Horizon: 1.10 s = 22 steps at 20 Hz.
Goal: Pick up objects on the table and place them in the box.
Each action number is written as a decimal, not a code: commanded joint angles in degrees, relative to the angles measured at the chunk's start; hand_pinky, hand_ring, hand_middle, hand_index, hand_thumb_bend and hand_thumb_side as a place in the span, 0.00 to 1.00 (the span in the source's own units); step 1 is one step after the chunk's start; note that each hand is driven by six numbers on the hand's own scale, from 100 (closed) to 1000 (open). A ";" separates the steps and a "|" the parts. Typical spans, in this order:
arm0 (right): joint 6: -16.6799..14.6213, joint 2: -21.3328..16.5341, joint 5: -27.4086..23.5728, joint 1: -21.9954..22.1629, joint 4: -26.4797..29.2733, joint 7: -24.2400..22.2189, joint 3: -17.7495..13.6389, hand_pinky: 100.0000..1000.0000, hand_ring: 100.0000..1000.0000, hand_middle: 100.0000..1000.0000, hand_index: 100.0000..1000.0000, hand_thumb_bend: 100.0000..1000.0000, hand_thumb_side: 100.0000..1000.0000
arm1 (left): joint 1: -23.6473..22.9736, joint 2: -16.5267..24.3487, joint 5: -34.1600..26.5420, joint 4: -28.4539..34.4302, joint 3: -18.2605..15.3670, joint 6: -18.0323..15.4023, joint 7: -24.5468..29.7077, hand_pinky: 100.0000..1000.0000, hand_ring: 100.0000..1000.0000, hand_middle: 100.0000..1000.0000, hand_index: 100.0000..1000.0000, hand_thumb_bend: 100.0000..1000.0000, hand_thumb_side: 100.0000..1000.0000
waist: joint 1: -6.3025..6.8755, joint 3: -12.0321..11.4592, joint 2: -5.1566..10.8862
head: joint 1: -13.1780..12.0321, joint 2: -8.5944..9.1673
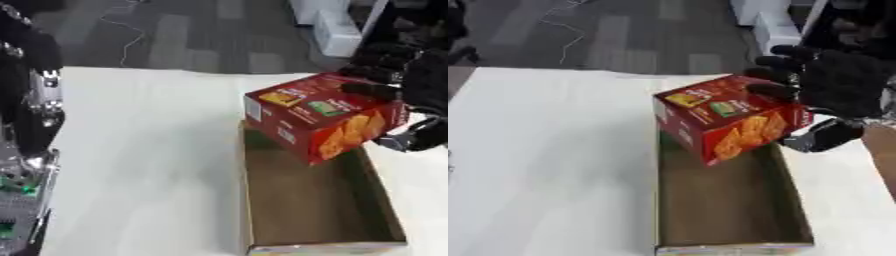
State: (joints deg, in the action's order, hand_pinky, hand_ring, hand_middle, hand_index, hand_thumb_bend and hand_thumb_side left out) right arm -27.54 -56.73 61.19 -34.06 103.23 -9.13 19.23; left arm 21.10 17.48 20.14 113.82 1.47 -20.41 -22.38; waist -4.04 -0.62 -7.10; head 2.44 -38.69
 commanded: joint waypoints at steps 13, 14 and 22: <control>-1.35 -5.94 -22.67 6.35 10.08 -5.66 -0.38 1.00 1.00 1.00 1.00 0.19 0.74 | 0.32 0.08 0.00 0.77 -0.20 0.48 -0.09 0.77 0.66 0.70 0.88 0.13 0.72 | 0.17 0.59 1.72 | -1.53 -2.06; -0.82 -5.99 -27.54 6.14 9.64 -8.69 -0.50 1.00 1.00 1.00 1.00 0.20 0.74 | 0.30 0.10 0.01 0.77 -0.19 0.49 -0.06 0.77 0.66 0.70 0.88 0.13 0.72 | 0.13 0.60 1.78 | -1.51 -2.05; 0.94 -5.38 -53.21 2.70 6.02 -15.19 -2.47 0.14 0.43 0.49 0.90 0.27 0.66 | 0.09 0.12 0.04 0.77 -0.16 0.59 -0.01 0.77 0.65 0.70 0.88 0.13 0.72 | -0.10 0.40 1.76 | -1.50 -2.37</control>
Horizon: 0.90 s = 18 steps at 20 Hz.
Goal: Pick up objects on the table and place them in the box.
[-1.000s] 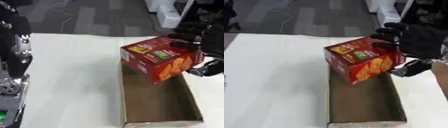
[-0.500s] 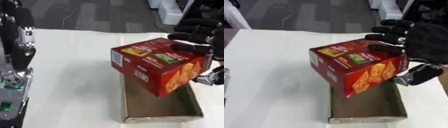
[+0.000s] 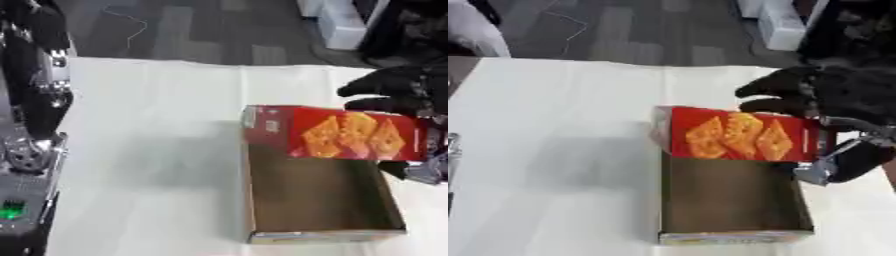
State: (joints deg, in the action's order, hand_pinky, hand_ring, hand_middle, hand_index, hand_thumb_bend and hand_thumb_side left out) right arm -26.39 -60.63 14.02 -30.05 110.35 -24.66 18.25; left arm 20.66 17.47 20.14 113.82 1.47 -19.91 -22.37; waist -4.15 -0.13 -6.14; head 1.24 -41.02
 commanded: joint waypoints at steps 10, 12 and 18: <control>1.03 -0.33 -18.90 -2.54 -5.80 7.96 -2.08 0.17 0.48 0.50 0.89 0.01 0.89 | 0.61 0.02 0.10 0.77 -0.13 0.22 -0.09 0.77 0.64 0.69 0.88 0.13 0.72 | -0.09 -0.65 0.54 | -0.53 -0.05; 0.73 -0.23 -17.87 -2.47 -5.25 6.74 -2.36 0.17 0.48 0.51 0.89 0.01 0.88 | 0.64 0.00 0.11 0.77 -0.11 0.26 -0.11 0.77 0.64 0.69 0.88 0.13 0.72 | -0.08 -0.75 0.53 | -0.56 0.02; 1.17 1.38 -21.04 -1.04 -4.30 15.43 -7.44 0.01 0.37 0.41 0.73 0.00 0.81 | 0.62 0.00 0.13 0.77 -0.18 0.38 -0.31 0.77 0.64 0.69 0.88 0.12 0.72 | 0.34 -0.14 0.39 | -1.00 0.06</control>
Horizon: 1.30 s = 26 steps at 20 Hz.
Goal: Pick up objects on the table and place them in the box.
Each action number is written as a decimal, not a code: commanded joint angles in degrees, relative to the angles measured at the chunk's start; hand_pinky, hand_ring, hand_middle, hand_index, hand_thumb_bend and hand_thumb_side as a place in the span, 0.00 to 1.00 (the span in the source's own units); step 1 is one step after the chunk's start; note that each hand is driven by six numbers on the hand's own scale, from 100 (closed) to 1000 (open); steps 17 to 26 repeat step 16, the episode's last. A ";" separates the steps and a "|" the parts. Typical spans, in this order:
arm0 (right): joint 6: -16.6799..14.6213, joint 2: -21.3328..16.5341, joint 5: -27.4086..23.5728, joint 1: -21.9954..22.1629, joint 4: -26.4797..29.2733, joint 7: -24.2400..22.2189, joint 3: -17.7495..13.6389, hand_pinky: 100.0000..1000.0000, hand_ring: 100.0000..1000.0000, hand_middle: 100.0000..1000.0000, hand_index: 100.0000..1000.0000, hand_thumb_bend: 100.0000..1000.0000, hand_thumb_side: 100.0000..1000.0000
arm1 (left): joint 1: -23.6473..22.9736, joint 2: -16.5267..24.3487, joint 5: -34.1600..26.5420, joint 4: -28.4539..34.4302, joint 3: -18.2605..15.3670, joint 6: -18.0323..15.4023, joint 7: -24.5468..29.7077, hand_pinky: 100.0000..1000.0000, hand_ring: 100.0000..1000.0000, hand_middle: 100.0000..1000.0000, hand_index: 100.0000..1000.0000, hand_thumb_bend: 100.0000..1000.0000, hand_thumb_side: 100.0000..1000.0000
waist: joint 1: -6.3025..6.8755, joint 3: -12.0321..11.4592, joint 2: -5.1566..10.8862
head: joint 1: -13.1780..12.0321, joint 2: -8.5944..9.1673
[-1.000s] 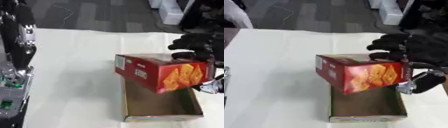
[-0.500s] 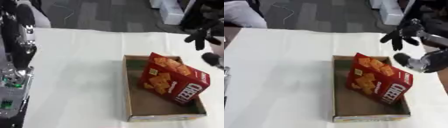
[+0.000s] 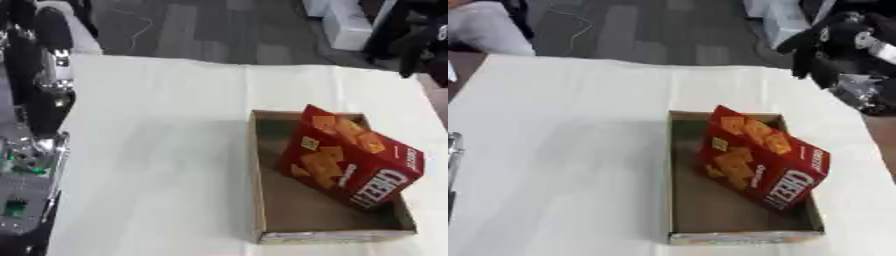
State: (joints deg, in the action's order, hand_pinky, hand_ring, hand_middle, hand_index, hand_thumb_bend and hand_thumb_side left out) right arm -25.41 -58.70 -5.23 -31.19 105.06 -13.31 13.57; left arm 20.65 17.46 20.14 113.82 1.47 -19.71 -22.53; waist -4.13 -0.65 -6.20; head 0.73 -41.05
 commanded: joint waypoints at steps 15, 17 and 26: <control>2.58 12.15 1.83 9.36 9.25 26.91 -13.04 0.24 0.52 0.56 0.74 0.00 0.84 | 1.25 0.34 -1.28 0.77 0.77 0.27 0.22 0.76 0.63 0.68 0.88 0.08 0.76 | 4.11 6.36 -0.83 | -3.13 -0.07; 2.41 13.54 3.26 9.60 9.40 27.85 -13.46 0.24 0.53 0.57 0.74 0.00 0.87 | 1.31 0.37 -1.65 0.77 0.85 0.21 0.26 0.76 0.63 0.68 0.88 0.08 0.76 | 4.39 6.69 -0.92 | -3.16 -0.16; 2.41 13.54 3.26 9.60 9.40 27.85 -13.46 0.24 0.53 0.57 0.74 0.00 0.87 | 1.31 0.37 -1.65 0.77 0.85 0.21 0.26 0.76 0.63 0.68 0.88 0.08 0.76 | 4.39 6.69 -0.92 | -3.16 -0.16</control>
